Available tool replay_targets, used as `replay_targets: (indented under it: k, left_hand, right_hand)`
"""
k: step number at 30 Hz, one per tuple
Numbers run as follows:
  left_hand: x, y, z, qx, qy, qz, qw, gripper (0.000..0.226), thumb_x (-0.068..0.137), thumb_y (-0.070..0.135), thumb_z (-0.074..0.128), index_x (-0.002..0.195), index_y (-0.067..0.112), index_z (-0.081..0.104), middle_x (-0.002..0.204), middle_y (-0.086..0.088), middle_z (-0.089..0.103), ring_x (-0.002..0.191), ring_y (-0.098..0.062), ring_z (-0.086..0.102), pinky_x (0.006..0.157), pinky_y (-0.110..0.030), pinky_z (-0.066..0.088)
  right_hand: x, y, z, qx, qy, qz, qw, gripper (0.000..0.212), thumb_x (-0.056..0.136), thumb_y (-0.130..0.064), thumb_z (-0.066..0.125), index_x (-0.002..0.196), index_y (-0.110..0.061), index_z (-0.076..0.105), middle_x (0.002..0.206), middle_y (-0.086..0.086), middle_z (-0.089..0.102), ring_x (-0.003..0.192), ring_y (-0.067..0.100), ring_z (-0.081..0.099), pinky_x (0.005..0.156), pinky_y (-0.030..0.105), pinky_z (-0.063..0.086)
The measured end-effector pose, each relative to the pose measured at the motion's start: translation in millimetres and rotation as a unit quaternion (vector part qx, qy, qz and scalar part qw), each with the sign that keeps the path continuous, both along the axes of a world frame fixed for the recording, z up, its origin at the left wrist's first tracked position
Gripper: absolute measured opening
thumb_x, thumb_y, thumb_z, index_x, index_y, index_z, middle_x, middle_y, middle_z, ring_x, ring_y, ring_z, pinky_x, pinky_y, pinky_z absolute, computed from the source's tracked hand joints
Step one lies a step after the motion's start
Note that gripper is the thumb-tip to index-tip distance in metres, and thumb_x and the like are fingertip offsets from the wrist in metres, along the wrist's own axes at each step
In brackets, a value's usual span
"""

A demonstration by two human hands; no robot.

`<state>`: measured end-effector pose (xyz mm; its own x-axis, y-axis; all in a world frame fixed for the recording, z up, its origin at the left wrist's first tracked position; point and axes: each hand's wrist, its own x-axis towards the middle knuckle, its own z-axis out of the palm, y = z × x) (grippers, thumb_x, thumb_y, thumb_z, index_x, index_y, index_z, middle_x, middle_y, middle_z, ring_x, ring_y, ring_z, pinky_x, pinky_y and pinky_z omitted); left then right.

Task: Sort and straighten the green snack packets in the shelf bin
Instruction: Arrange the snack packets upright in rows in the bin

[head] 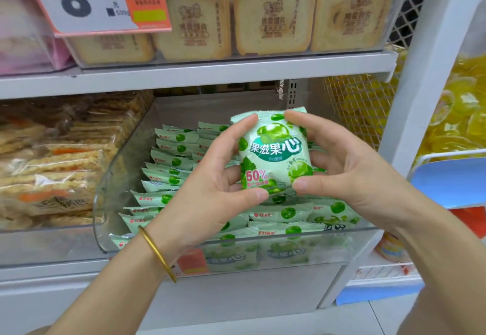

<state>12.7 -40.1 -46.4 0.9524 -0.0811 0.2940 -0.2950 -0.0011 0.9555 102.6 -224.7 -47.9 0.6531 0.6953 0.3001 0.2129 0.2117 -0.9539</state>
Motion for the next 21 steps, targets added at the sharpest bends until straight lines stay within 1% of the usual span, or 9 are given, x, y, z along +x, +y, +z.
replay_targets:
  k: [5,9,10,13,15,17,19,20,21]
  left_hand:
    - [-1,-2,2,0.007,-0.001,-0.002,1.0,0.085,0.071,-0.007,0.063,0.135,0.042,0.037,0.141,0.009,0.041,0.108,-0.016,0.064,0.083,-0.026,0.054]
    - [1,-4,5,0.018,0.0,0.004,1.0,0.087,0.078,-0.019,0.06,0.134,0.043,0.037,0.143,0.009,0.038,0.106,-0.016,0.065,0.081,-0.027,0.055]
    - [2,-5,5,0.023,-0.003,0.004,1.0,0.087,0.079,-0.019,0.059,0.134,0.044,0.037,0.142,0.012,0.039,0.106,-0.015,0.065,0.08,-0.027,0.055]
    - [5,-9,2,0.052,-0.01,0.032,0.998,0.086,0.079,-0.018,0.06,0.131,0.047,0.038,0.133,0.024,0.044,0.109,-0.009,0.062,0.079,-0.023,0.053]
    - [6,-14,1,0.113,-0.026,0.103,0.988,0.081,0.079,-0.011,0.064,0.128,0.05,0.039,0.129,0.02,0.039,0.113,0.001,0.054,0.083,-0.016,0.05]
    - [7,-16,0,0.189,-0.065,0.186,0.962,0.072,0.078,0.001,0.07,0.123,0.049,0.041,0.119,0.018,0.033,0.111,0.007,0.046,0.09,-0.01,0.043]
    - [8,-16,-1,0.247,-0.094,0.221,0.939,0.061,0.075,0.02,0.069,0.123,0.047,0.044,0.114,0.021,0.032,0.114,0.001,0.041,0.099,-0.014,0.037]
    - [8,-16,-1,0.269,-0.091,0.226,0.932,0.059,0.074,0.03,0.066,0.126,0.046,0.044,0.113,0.023,0.032,0.116,-0.001,0.038,0.102,-0.016,0.033]
    - [9,-17,-2,0.282,-0.081,0.226,0.929,0.06,0.072,0.039,0.063,0.129,0.044,0.043,0.113,0.026,0.031,0.117,-0.002,0.036,0.103,-0.014,0.029]
  right_hand:
    - [-2,-2,0,0.004,0.005,-0.001,1.0,0.079,0.064,0.002,0.072,0.132,-0.029,0.048,0.136,-0.004,0.051,0.112,0.032,0.058,0.075,0.041,0.058]
    - [-3,-4,2,0.009,0.002,-0.005,1.0,0.077,0.066,0.002,0.07,0.132,-0.03,0.048,0.133,-0.005,0.053,0.109,0.038,0.057,0.069,0.039,0.058]
    - [-3,-4,2,0.008,-0.002,-0.009,1.0,0.076,0.066,0.002,0.07,0.132,-0.03,0.048,0.132,-0.005,0.053,0.108,0.038,0.057,0.069,0.038,0.058]
    - [-3,-3,2,0.002,-0.02,-0.03,0.999,0.075,0.066,0.001,0.071,0.13,-0.029,0.048,0.131,-0.004,0.053,0.106,0.033,0.061,0.081,0.04,0.057]
    - [-4,-3,2,0.01,-0.019,-0.049,0.999,0.072,0.066,0.001,0.07,0.128,-0.029,0.05,0.131,-0.004,0.054,0.104,0.027,0.064,0.08,0.034,0.057]
    - [-5,-4,2,0.026,-0.007,-0.067,0.997,0.069,0.067,0.001,0.068,0.127,-0.029,0.052,0.131,-0.001,0.053,0.102,0.024,0.066,0.077,0.029,0.056]
    - [-5,-5,2,0.034,-0.003,-0.079,0.996,0.066,0.068,0.001,0.064,0.126,-0.029,0.054,0.132,0.001,0.052,0.098,0.024,0.068,0.075,0.027,0.055]
    - [-4,-5,3,0.037,-0.001,-0.078,0.996,0.066,0.068,0.001,0.063,0.126,-0.029,0.054,0.132,0.001,0.052,0.096,0.026,0.068,0.074,0.028,0.054]
    - [-4,-5,3,0.04,0.0,-0.075,0.996,0.066,0.067,0.0,0.064,0.126,-0.028,0.055,0.133,0.002,0.052,0.095,0.028,0.068,0.073,0.028,0.054]
